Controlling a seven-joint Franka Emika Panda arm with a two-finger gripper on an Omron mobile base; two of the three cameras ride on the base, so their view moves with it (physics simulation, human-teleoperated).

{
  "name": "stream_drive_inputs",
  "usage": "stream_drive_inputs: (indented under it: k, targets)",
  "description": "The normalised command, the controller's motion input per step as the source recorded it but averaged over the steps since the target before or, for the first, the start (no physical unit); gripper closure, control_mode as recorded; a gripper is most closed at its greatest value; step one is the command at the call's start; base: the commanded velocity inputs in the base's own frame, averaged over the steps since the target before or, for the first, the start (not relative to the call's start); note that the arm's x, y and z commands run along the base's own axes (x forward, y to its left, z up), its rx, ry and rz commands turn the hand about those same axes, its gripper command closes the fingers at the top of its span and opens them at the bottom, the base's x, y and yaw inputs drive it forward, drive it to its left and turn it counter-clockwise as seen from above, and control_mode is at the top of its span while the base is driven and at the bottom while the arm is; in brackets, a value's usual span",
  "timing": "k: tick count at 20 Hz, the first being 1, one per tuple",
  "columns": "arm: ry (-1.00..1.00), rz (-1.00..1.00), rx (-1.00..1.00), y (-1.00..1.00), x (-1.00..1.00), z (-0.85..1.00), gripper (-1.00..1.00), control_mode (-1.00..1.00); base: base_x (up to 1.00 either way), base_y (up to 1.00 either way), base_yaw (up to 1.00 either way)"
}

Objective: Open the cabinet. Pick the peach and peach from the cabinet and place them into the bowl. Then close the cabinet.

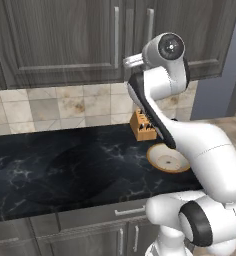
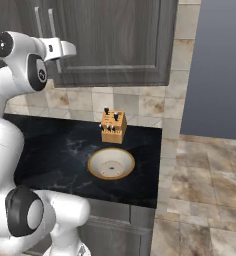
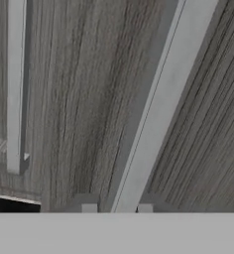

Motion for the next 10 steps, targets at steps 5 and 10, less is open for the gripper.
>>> stream_drive_inputs:
  k: [5,10]
  targets:
    - [0.00,0.05,0.00,-0.27,-0.65,0.00,1.00,-1.00,0.00,0.00,0.00]
    - [0.00,0.06,0.00,-0.32,-0.69,0.01,1.00,-1.00,0.00,0.00,0.00]
